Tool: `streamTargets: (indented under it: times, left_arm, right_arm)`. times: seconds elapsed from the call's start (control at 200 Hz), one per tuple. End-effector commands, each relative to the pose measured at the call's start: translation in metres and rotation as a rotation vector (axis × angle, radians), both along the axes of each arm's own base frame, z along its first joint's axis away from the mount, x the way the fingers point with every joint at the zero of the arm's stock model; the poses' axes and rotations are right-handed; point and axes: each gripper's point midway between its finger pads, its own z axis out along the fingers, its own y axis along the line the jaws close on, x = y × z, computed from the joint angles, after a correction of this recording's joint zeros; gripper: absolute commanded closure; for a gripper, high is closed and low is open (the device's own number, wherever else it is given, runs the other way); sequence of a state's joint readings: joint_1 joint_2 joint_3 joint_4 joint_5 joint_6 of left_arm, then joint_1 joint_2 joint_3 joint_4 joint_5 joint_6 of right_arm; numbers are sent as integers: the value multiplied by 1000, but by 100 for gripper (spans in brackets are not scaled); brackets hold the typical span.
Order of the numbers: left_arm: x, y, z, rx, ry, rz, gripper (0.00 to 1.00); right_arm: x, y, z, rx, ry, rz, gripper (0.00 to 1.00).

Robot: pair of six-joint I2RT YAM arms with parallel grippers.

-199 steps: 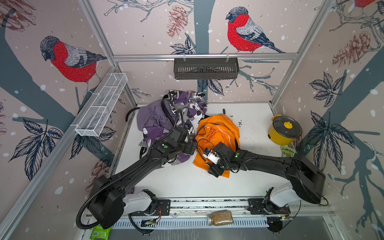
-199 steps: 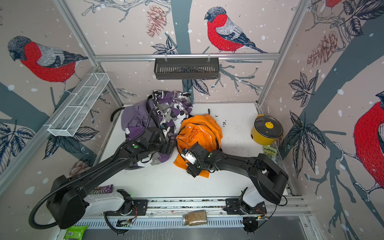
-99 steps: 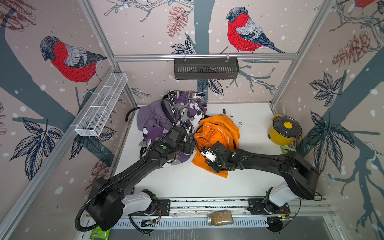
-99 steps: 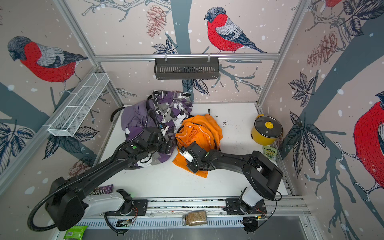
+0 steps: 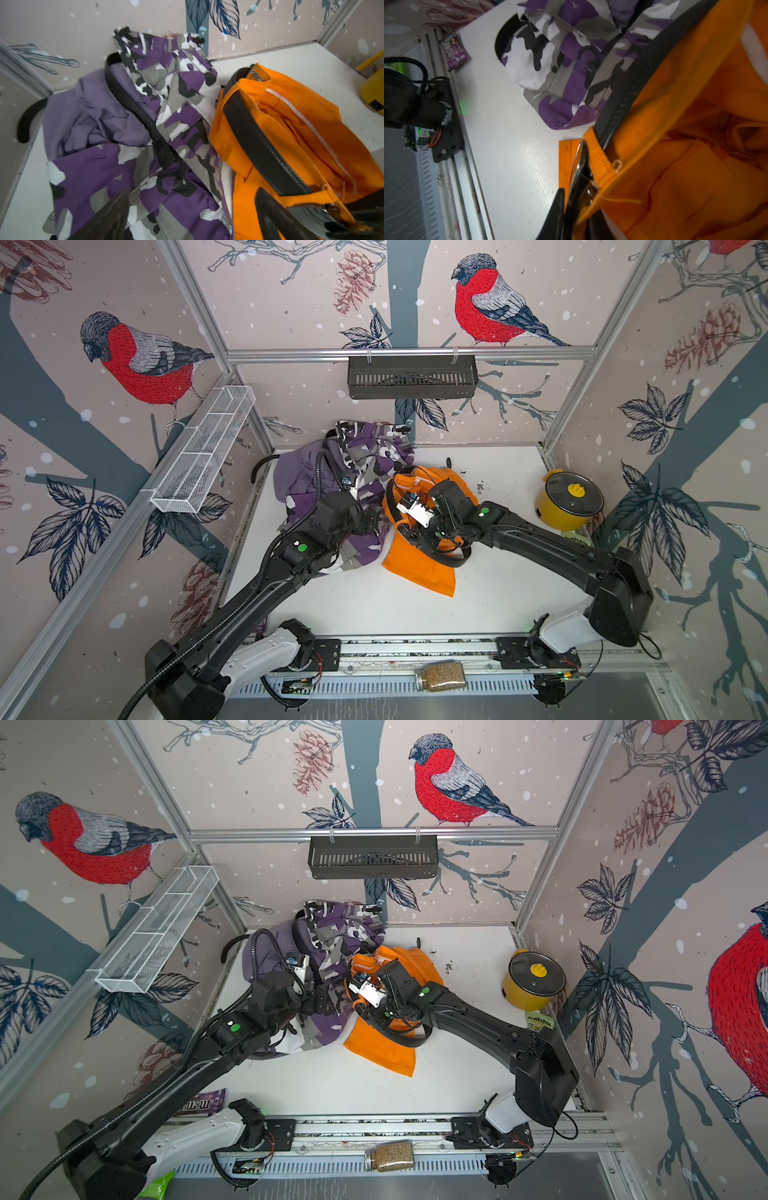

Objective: Remove the belt from the trousers
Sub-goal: Adjust the trousers at the center of the board.

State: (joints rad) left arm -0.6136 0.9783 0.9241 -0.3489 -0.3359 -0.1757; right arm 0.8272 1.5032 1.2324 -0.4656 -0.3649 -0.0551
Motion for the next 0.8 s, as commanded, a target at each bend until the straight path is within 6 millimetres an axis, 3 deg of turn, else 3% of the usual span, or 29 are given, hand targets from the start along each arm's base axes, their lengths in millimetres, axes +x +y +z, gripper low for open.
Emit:
streamTargets:
  times: [0.0,0.135,0.225,0.26,0.355,0.43,0.545,0.685,0.795]
  left_arm:
    - [0,25,30,13,-98,112,8]
    - [-6,32,47,27,-118,118,8]
    - [-5,25,55,27,-121,77,8]
    - [-4,20,54,30,-119,49,8]
    - [2,-1,39,37,-80,-38,8]
    - [8,-25,21,38,-38,-134,8]
    - [14,-65,0,-6,18,-285,8]
    - [17,-108,-36,4,90,-410,9]
    - [12,-148,-65,78,142,-523,9]
  right_arm:
    - [-31,19,41,156,72,157,97]
    - [-62,23,75,307,171,253,97]
    - [-73,11,67,348,292,239,98]
    - [-70,4,55,346,345,204,98]
    - [-52,-26,-5,291,519,54,98]
    - [-35,-51,-54,235,621,-68,98]
    - [-12,-74,-106,149,671,-203,98]
    - [6,-91,-145,111,729,-291,98]
    - [17,-99,-161,94,744,-342,98]
